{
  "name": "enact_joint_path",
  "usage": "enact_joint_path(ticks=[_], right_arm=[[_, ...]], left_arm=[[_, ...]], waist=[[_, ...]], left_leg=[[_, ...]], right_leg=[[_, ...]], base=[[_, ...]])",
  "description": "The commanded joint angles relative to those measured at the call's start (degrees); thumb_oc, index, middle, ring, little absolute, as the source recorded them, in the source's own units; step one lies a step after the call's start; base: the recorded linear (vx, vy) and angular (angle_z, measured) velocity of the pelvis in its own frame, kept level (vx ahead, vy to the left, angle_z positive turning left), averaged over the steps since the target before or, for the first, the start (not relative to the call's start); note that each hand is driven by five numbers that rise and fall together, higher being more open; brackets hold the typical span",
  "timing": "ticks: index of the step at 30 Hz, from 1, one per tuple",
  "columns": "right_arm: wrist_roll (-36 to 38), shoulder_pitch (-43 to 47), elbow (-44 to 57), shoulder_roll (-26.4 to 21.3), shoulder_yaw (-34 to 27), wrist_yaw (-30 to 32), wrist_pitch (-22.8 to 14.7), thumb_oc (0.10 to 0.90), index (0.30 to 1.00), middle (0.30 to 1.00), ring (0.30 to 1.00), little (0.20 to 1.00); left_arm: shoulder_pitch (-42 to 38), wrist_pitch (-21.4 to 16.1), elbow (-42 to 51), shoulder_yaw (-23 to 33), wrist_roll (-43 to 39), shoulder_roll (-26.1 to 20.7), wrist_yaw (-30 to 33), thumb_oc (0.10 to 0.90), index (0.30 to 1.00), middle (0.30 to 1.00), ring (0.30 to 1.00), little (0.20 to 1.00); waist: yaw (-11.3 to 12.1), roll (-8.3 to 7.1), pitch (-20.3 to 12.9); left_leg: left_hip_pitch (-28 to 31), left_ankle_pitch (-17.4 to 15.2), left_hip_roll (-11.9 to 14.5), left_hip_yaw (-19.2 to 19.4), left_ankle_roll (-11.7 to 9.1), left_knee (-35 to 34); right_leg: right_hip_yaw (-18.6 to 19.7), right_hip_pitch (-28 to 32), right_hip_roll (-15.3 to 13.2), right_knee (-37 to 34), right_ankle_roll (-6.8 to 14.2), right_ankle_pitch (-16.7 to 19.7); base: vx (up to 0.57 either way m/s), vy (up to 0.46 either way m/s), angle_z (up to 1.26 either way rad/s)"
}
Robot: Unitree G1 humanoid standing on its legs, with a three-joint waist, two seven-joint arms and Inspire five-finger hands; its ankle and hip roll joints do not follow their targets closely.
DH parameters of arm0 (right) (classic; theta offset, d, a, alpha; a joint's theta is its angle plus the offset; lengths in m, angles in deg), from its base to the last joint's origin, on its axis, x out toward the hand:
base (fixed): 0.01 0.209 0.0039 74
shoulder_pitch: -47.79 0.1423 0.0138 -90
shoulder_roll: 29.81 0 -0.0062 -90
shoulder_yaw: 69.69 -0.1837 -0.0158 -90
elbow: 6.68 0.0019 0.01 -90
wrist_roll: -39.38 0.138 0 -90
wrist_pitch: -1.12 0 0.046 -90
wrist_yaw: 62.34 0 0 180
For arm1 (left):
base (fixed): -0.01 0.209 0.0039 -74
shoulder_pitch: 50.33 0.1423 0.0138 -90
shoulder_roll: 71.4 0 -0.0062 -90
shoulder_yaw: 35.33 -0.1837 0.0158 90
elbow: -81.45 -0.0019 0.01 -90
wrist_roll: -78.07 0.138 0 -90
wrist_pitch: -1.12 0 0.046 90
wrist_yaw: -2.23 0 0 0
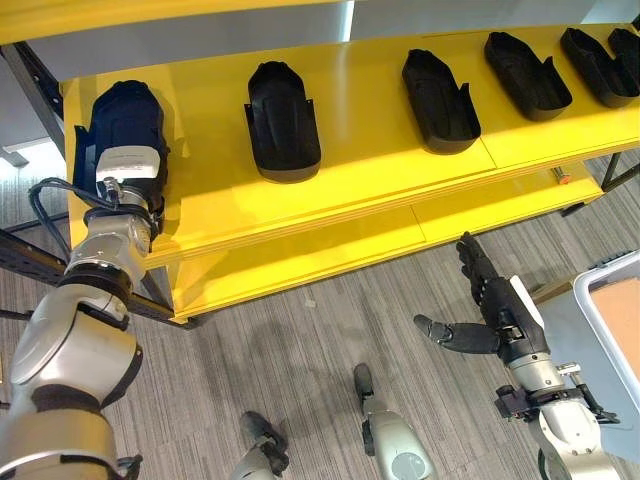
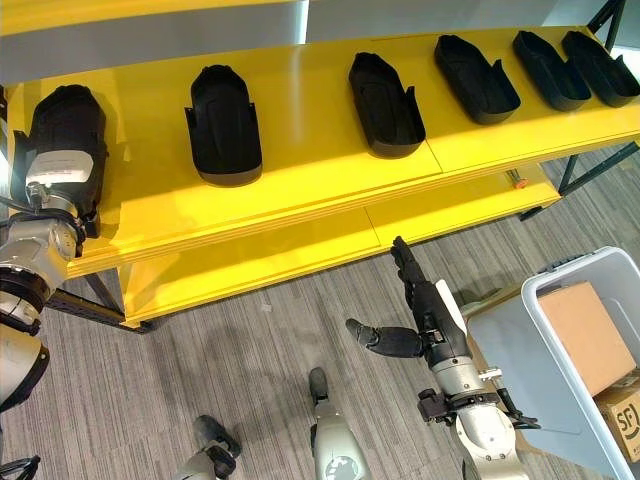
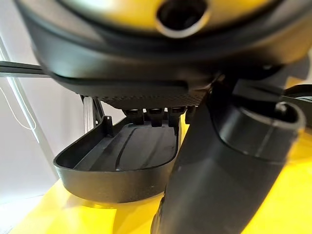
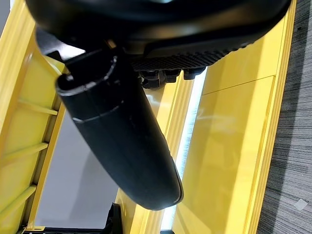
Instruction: Move parts from the plastic box to the shelf.
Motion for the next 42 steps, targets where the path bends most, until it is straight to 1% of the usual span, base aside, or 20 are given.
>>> enact_joint_path(ticks=[1,6,13,19,26,31,35,42], right_arm=[[2.63,2.56,6.37,-4.26,-3.08,0.73,-5.07,0.900,1.000,1.000,1.000,1.000],[2.55,2.34,6.31,-4.33,-2.96,0.79,-5.04,0.900,1.000,1.000,1.000,1.000],[2.60,1.88,6.38,-4.65,-2.95,0.68,-5.00,0.900,1.000,1.000,1.000,1.000],[2.60,1.78,5.89,-4.64,-2.92,0.80,-5.10,0.900,1.000,1.000,1.000,1.000],[2.63,1.64,5.61,-4.82,-2.79,0.96,-5.47,0.900,1.000,1.000,1.000,1.000],[1.83,1.47,5.69,-4.94,-3.36,1.65,-5.92,0.900,1.000,1.000,1.000,1.000],[1.61,1.34,5.55,-5.13,-3.12,1.64,-5.86,0.900,1.000,1.000,1.000,1.000],[2.00,1.22,5.14,-5.62,-2.63,1.65,-5.79,0.900,1.000,1.000,1.000,1.000]], left_arm=[[-8.05,-3.53,2.29,3.18,-3.77,4.75,1.75,0.900,1.000,1.000,1.000,1.000],[-7.24,-3.63,2.79,3.79,-4.03,6.10,2.13,0.900,1.000,1.000,1.000,1.000],[-7.18,-3.80,3.70,4.08,-4.42,6.30,2.44,0.900,1.000,1.000,1.000,1.000],[-6.58,-4.64,6.07,5.25,-6.58,5.66,3.20,0.900,1.000,1.000,1.000,1.000],[-4.38,-6.24,6.74,6.85,-9.41,3.43,4.69,0.900,1.000,1.000,1.000,1.000],[0.00,-6.42,12.89,10.24,-10.37,3.31,6.46,0.900,1.000,1.000,1.000,1.000],[0.45,-6.18,13.21,11.48,-11.11,3.47,7.10,0.900,1.000,1.000,1.000,1.000],[-0.20,-6.32,12.10,11.73,-12.97,3.80,7.77,0.900,1.000,1.000,1.000,1.000]], waist=[[-2.13,2.87,-0.04],[-2.20,2.69,0.04],[-2.28,2.80,-0.10],[-2.16,2.88,-0.15],[-2.13,2.91,-0.43],[-1.48,2.84,-0.33],[-1.41,2.83,-0.37],[-1.63,2.78,-0.51]], left_leg=[[4.45,-1.91,7.41,-3.53,-5.96,2.67],[4.45,-2.02,7.49,-3.62,-5.91,2.78],[4.69,-2.23,7.54,-3.45,-5.86,2.80],[4.78,-2.22,7.61,-3.40,-5.94,2.81],[4.80,-2.19,7.68,-3.33,-6.05,2.89],[4.59,-2.28,7.59,-3.67,-5.93,2.94],[4.52,-2.34,7.58,-3.77,-5.90,3.09],[4.69,-2.19,7.34,-3.74,-6.00,2.79]], right_leg=[[1.65,2.45,-3.72,6.63,4.50,-7.59],[1.76,2.38,-3.68,6.75,4.43,-7.64],[2.00,2.05,-3.58,7.15,4.36,-7.80],[2.13,2.05,-3.48,7.16,4.30,-7.81],[2.21,1.94,-3.38,7.23,4.27,-7.88],[2.09,1.91,-3.39,7.34,4.11,-8.05],[2.04,1.94,-3.37,7.37,4.03,-8.08],[1.97,2.08,-3.40,7.36,4.03,-8.02]], base=[[0.00,0.000,0.00],[0.00,0.000,0.00],[0.00,0.000,0.00],[0.00,0.000,0.00],[0.00,0.000,0.00],[0.00,0.000,0.00],[0.00,0.000,0.00],[0.00,0.000,0.00]])
